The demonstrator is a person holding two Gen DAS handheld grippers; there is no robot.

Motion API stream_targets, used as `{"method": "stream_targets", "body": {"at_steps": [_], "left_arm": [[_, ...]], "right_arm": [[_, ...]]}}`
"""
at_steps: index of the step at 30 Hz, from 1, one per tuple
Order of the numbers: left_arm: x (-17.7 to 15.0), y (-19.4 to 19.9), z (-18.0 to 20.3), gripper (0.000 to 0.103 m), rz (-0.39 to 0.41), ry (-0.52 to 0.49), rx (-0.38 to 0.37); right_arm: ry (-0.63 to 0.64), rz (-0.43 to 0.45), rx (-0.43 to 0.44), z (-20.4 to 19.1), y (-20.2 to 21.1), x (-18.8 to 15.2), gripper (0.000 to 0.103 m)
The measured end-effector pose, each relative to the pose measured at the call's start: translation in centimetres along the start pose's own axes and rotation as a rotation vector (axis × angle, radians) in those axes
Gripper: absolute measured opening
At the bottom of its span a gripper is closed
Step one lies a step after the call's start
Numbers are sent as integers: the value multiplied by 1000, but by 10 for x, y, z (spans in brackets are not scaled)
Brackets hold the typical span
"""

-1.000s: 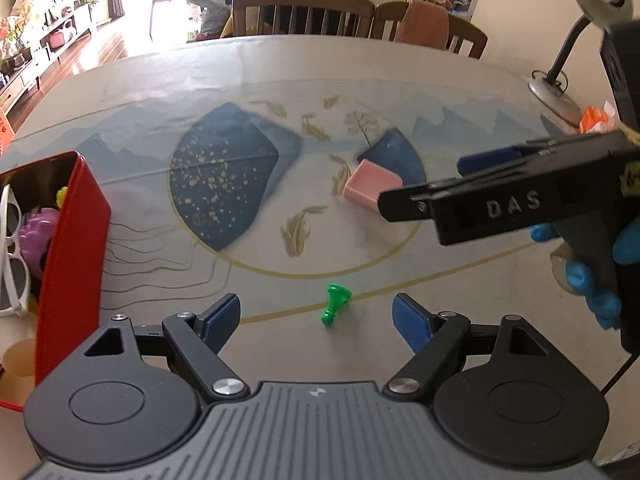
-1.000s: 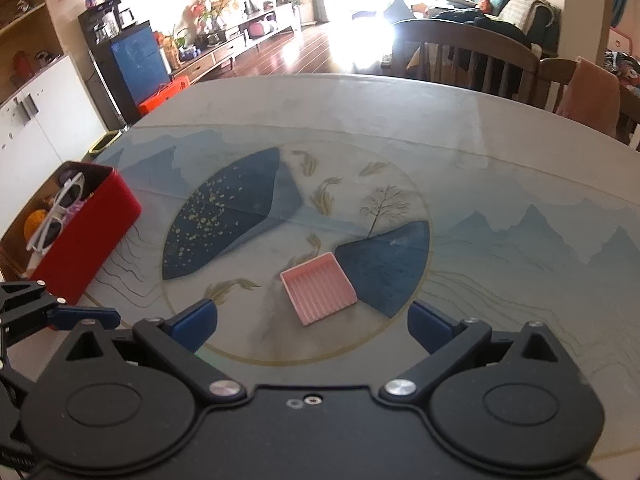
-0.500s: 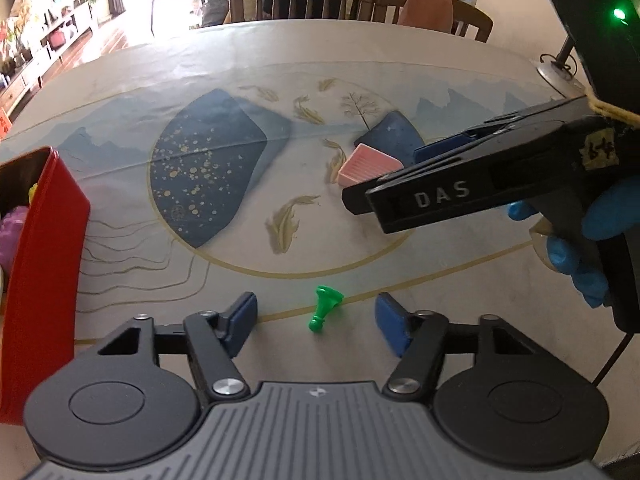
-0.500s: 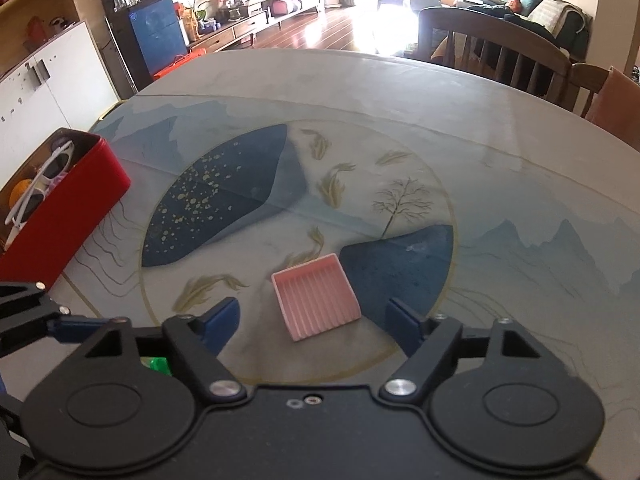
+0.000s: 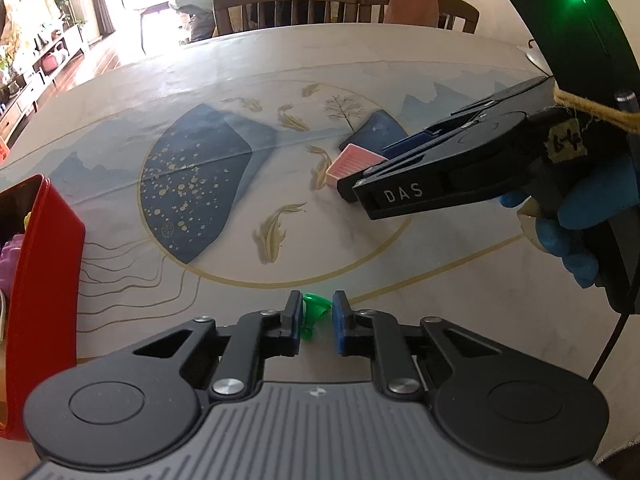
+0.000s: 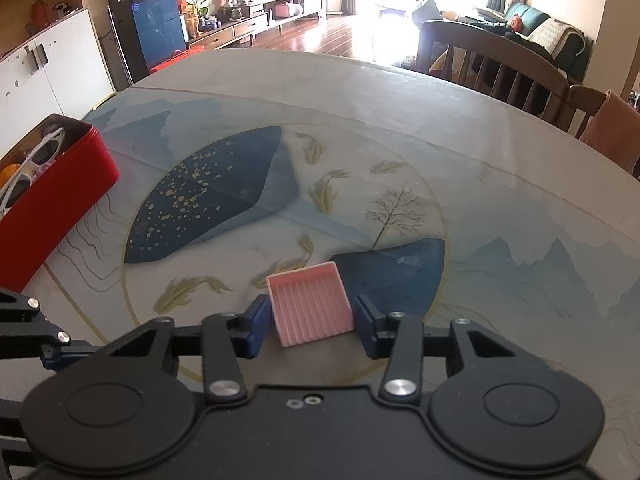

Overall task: Organize rigid objects
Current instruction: 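Close the left tool on the green pushpin while the right tool grasps the pink tray edge, then carry the pushpin with the left tool while the right tool carries the pink tray over the box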

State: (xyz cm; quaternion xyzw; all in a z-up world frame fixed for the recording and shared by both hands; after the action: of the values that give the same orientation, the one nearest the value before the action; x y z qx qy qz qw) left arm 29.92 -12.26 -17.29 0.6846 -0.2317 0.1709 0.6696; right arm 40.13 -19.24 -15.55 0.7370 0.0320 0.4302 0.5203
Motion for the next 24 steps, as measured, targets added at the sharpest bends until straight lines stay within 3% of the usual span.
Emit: {"method": "stream_targets", "body": {"at_steps": [24], "left_arm": [[2, 38, -29, 15, 32, 134, -2]], "right_arm": [[-160, 38, 91, -15, 84, -19, 43]]}}
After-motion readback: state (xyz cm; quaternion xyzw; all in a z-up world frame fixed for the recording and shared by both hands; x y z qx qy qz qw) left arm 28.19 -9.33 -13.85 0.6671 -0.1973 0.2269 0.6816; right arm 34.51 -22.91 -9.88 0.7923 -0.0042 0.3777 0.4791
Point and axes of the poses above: each gripper's, at about its wrist camera, not at the fingertips, and y roughly against the way its jaws point, z to its right, x to its top, the point moved 1 cm from there along -y, roughly the way its jaws point, and after that the axes turned 7 degrees about -y, right-handed, at the moved point
